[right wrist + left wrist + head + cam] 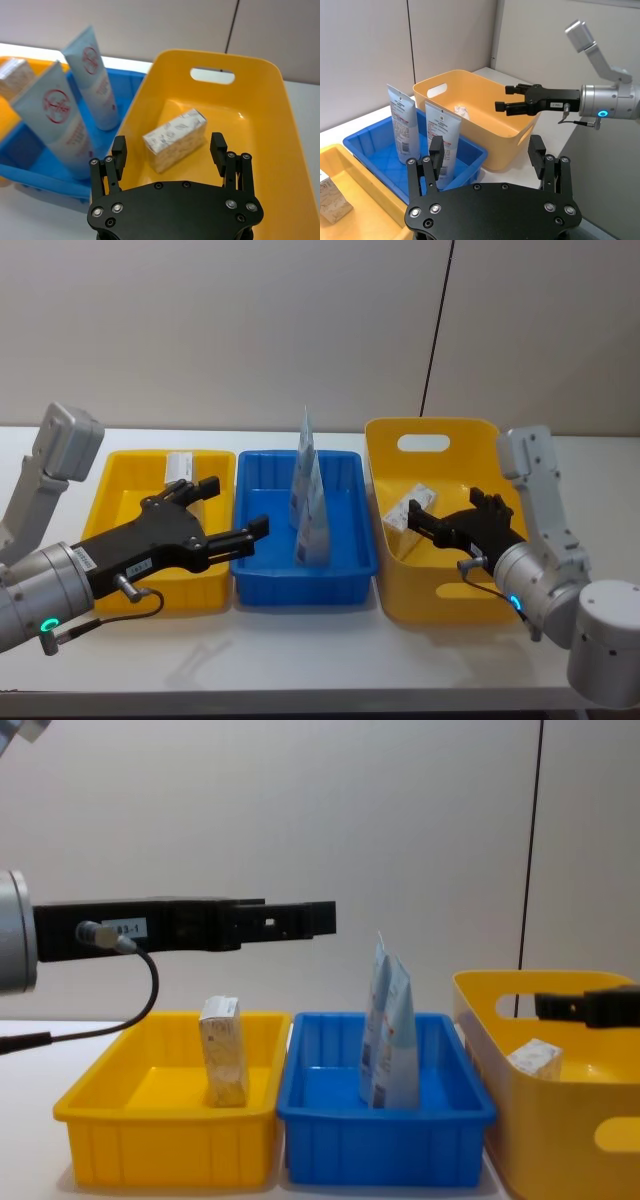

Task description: Bimanual collaborative sorting of washing and personal care products

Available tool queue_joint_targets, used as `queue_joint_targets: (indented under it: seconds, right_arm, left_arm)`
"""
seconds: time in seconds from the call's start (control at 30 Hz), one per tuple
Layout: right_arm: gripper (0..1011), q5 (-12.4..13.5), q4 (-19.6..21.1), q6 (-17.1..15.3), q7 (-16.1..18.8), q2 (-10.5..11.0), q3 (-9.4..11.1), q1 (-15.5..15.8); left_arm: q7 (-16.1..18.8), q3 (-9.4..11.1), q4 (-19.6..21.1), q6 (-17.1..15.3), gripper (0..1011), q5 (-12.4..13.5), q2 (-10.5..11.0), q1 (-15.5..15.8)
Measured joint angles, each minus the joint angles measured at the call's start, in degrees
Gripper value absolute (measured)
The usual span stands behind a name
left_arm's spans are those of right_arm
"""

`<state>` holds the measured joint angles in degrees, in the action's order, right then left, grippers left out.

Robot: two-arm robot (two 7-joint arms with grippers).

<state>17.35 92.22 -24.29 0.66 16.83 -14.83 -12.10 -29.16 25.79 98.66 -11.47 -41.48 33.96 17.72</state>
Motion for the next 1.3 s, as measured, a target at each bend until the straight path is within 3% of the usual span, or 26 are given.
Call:
queue_joint_targets:
  seconds: [0.63, 0.93, 1.3]
  right_arm:
    - [1003, 4.57, 7.33, -4.96, 6.02, 0.32, 0.42, 1.03]
    - [1003, 5.87, 8.24, -8.16, 6.74, -0.49, -0.65, 0.48]
    - [1003, 5.13, 7.13, -9.33, 6.38, -2.00, -2.87, -0.71]
  left_arm:
    - [0.00, 0.00, 0.00, 0.00, 1001, 0.00, 0.00, 0.00]
    - [0.00, 0.00, 0.00, 0.00, 1001, 0.00, 0.00, 0.00]
    - [0.00, 0.00, 0.00, 0.00, 1001, 0.00, 0.00, 0.00]
